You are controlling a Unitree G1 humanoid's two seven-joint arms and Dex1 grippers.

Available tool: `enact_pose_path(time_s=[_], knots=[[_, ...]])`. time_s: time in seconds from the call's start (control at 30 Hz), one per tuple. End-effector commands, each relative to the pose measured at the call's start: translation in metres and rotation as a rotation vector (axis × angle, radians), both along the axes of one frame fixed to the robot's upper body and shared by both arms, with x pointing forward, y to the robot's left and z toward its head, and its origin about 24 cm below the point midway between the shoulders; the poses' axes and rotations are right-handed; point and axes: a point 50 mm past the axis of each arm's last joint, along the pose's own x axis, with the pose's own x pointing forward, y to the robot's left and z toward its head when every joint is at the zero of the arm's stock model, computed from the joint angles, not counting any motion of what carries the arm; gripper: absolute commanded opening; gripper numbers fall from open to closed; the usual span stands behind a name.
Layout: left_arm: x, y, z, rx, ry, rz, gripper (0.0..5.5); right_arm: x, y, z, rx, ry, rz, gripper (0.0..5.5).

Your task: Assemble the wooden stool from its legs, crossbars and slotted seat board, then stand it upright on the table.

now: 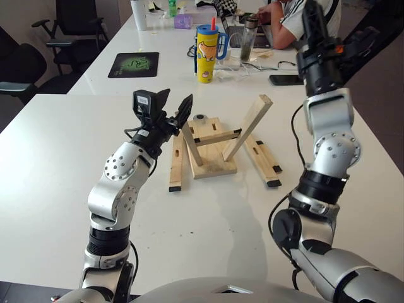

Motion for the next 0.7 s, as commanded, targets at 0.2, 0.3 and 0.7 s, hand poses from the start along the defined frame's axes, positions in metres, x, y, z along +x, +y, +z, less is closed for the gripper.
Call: enact_pose_path(time_s=[0.2, 0.3, 0.7], knots=[[0.002, 0.001, -0.014, 0.045, 0.075, 0.014, 3.15, 0.010, 0.067, -0.093, -0.250, 0.521, 0.397, 3.20], [0.001, -0.004, -0.013, 0.045, 0.075, -0.006, 3.15, -0.011, 0.101, -0.132, -0.444, 0.679, 0.509, 3.20], [0.000, -0.008, -0.017, 0.039, 0.086, -0.016, 3.15, -0.002, 0.084, -0.104, -0.497, 0.507, 0.292, 3.20]])
